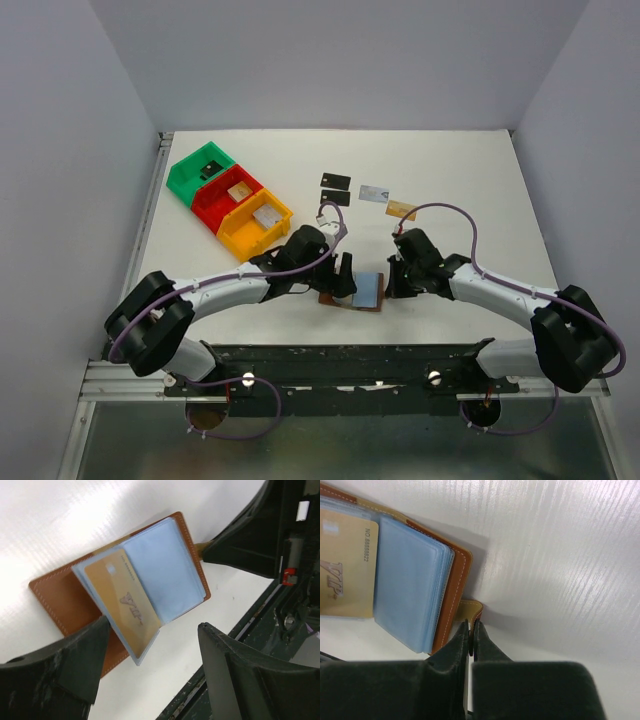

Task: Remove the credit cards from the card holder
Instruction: Remove the credit card from the card holder.

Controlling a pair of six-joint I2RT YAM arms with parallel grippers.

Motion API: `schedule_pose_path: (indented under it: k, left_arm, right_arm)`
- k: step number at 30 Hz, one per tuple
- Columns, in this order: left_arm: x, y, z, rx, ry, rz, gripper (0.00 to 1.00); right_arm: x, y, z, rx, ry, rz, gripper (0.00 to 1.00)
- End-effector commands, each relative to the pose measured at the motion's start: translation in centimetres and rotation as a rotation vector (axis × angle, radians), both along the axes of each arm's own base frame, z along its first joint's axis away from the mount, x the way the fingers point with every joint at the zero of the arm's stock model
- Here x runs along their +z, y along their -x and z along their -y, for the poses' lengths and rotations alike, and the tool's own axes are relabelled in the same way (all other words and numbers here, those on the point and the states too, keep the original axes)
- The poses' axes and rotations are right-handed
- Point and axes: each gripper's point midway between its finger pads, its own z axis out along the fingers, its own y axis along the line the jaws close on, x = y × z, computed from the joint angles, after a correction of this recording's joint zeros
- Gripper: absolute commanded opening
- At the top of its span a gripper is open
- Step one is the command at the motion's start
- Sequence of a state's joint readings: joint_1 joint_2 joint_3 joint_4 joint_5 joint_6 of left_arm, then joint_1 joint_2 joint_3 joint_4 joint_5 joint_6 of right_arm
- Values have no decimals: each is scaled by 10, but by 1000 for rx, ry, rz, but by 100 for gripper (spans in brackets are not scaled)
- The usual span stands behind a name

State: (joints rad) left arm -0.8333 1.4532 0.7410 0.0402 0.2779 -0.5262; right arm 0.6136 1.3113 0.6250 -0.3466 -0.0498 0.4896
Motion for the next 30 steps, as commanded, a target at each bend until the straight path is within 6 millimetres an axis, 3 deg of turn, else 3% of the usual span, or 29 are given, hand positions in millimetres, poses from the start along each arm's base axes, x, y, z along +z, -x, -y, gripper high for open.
schedule_pose_path:
  k: [1,4,6,11,15,17,19,24,30]
  left_arm:
    - [-7,-6,-26,126,-89,20,84]
    - [-8,-9,-35,174,-113,32,84]
    - [-5,-11,-39,196,-114,45,84]
    - [17,-16,-45,224,-94,99,84]
    - [39,-25,-43,239,-36,154,82]
    - [45,-32,-42,251,0,162,78]
    - [43,-40,-44,281,21,137,71]
    - [32,-59,-47,341,60,99,44]
    - [12,-66,-49,362,44,74,21]
  right_arm:
    - [2,4,8,-17,42,-13,19]
    - [13,0,17,-40,76,22,39]
    - [29,-4,22,-46,89,63,46]
    - [81,-20,28,-48,97,200,49]
    - [131,-30,-3,18,-144,394,50]
    - [153,-25,-32,100,-353,484,50]
    - [164,-16,-52,146,-477,461,50]
    - [151,-4,-93,235,-642,249,48]
    - [116,-2,-108,217,-719,142,45]
